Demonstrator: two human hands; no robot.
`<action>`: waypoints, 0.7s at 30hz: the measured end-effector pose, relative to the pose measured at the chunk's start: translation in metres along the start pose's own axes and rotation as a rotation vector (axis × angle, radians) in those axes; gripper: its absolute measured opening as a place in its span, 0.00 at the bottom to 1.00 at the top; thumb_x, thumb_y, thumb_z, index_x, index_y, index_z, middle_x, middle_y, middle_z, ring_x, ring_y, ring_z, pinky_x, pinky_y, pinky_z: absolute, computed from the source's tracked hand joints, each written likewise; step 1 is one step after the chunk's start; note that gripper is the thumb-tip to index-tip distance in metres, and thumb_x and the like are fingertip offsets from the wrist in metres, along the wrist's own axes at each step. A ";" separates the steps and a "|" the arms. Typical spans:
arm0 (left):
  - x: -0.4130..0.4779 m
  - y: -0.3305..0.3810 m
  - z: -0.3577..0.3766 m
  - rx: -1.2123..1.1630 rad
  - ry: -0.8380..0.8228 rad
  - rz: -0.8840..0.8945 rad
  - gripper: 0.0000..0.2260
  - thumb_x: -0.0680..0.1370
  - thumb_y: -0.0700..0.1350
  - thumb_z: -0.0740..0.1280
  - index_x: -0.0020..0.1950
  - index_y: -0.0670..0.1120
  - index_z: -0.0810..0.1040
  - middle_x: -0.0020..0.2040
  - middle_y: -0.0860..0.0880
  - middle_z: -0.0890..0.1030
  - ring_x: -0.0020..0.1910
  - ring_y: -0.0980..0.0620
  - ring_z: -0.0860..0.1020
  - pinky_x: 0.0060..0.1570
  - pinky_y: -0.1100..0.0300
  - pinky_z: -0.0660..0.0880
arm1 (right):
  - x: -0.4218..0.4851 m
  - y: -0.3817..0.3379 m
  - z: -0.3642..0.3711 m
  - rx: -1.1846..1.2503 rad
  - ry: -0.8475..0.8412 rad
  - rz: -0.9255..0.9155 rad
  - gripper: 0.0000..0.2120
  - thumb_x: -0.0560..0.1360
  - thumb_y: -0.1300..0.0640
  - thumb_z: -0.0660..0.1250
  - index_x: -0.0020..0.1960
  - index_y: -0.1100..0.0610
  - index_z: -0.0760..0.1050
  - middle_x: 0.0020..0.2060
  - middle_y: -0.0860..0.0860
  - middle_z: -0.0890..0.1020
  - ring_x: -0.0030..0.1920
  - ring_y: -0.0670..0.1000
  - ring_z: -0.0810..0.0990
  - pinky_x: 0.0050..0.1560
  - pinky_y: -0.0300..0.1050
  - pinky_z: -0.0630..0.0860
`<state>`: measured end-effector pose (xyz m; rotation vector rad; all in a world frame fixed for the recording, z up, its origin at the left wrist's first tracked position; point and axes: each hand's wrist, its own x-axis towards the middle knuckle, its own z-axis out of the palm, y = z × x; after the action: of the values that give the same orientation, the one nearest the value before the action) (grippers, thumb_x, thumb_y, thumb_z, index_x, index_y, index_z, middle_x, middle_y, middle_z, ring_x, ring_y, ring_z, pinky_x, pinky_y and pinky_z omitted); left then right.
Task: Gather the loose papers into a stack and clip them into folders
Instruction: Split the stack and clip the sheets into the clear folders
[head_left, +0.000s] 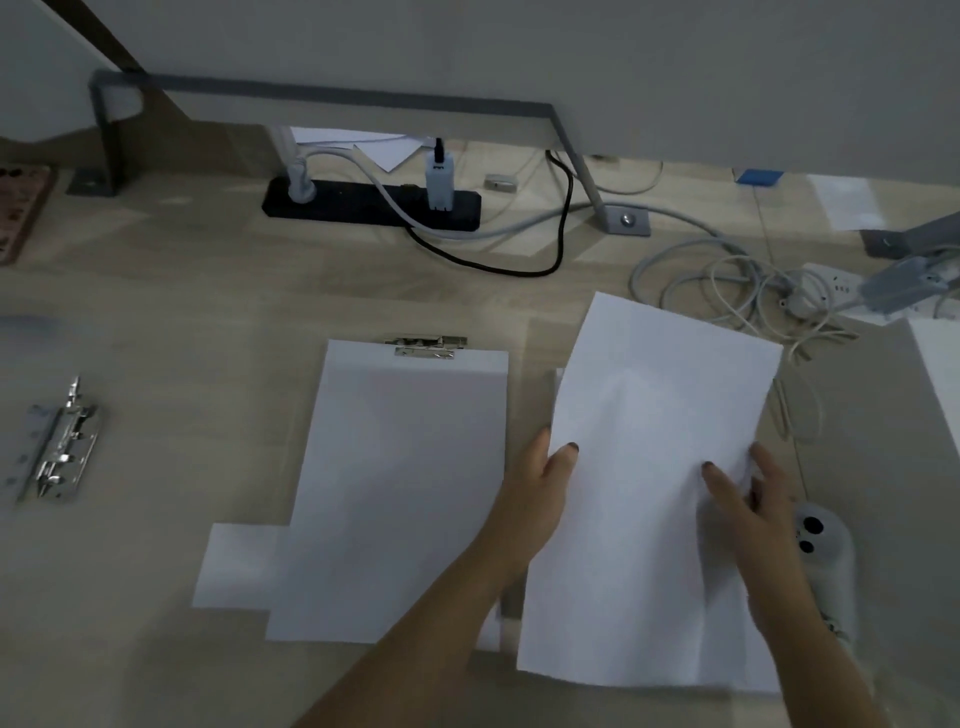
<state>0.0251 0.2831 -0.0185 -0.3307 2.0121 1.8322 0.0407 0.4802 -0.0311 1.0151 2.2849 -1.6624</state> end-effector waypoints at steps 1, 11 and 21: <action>-0.004 0.004 -0.011 -0.035 0.014 0.011 0.08 0.81 0.42 0.56 0.53 0.50 0.73 0.47 0.55 0.78 0.43 0.60 0.75 0.43 0.74 0.69 | -0.001 -0.005 0.001 0.023 -0.010 0.010 0.27 0.76 0.52 0.64 0.73 0.51 0.60 0.64 0.54 0.72 0.63 0.55 0.72 0.64 0.55 0.69; -0.054 -0.019 -0.184 -0.216 0.369 -0.104 0.03 0.76 0.44 0.64 0.48 0.50 0.77 0.46 0.50 0.81 0.44 0.51 0.79 0.47 0.55 0.74 | -0.056 -0.065 0.103 0.030 -0.694 0.028 0.13 0.77 0.57 0.62 0.60 0.53 0.76 0.40 0.50 0.84 0.38 0.49 0.81 0.37 0.42 0.78; -0.094 -0.077 -0.345 -0.012 0.581 -0.174 0.05 0.79 0.40 0.60 0.52 0.44 0.74 0.37 0.50 0.73 0.36 0.52 0.70 0.33 0.61 0.65 | -0.132 -0.048 0.263 0.039 -0.714 0.131 0.07 0.77 0.60 0.63 0.51 0.50 0.76 0.40 0.47 0.85 0.40 0.50 0.82 0.41 0.44 0.75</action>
<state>0.0966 -0.0760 -0.0247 -1.1133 2.2355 1.7734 0.0432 0.1820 -0.0295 0.4445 1.6842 -1.6612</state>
